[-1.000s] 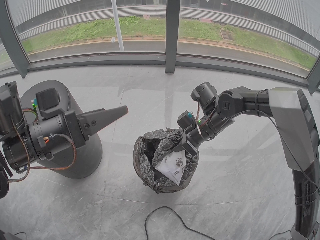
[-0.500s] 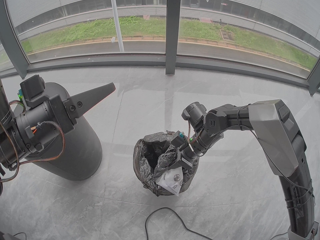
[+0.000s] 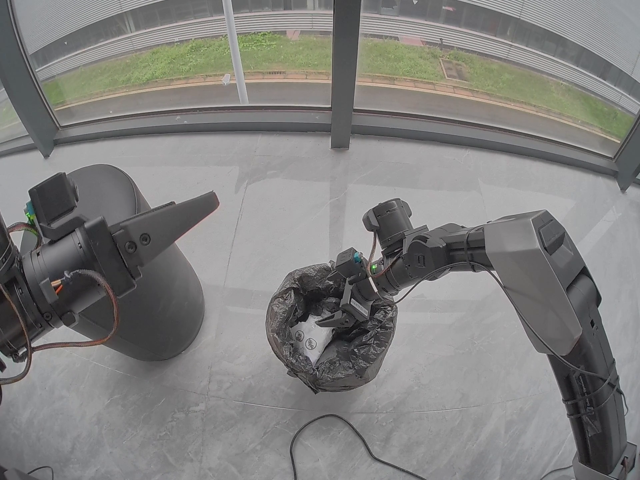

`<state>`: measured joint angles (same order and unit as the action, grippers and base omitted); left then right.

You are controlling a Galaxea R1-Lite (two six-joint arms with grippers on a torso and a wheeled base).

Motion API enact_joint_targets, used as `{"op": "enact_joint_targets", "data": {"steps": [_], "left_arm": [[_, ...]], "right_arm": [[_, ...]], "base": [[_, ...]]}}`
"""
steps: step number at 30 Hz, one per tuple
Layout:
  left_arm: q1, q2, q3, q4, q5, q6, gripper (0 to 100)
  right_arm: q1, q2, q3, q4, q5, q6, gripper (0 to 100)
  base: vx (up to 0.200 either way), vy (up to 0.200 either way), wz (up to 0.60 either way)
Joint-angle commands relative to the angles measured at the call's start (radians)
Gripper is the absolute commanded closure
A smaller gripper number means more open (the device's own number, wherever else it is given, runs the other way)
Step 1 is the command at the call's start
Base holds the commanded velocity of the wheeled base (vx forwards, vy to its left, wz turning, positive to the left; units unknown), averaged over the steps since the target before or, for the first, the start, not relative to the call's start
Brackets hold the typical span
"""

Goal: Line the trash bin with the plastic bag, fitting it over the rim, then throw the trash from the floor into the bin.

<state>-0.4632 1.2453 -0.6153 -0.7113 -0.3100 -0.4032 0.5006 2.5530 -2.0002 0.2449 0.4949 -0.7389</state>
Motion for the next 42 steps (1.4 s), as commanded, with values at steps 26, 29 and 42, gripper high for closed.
{"op": "enact_joint_targets", "data": {"steps": [26, 29, 42], "left_arm": [[0.193, -0.664, 0.381, 0.13, 0.055, 0.055, 0], [0.218, -0.845, 0.399, 0.329, 0.08, 0.092, 0], [0.302, -1.141, 0.387, 0.674, 0.305, 0.162, 0]], "right_arm": [[-0.045, -1.077, 0.0, 1.326, -0.418, 0.566, 0], [-0.065, -1.326, 0.0, 1.326, -0.541, 0.576, 0], [-0.573, -2.461, 0.842, 0.571, -0.429, 0.578, 0]], "base": [[0.0, 0.0, 0.0], [0.0, 0.0, 0.0], [0.0, 0.0, 0.0]]}}
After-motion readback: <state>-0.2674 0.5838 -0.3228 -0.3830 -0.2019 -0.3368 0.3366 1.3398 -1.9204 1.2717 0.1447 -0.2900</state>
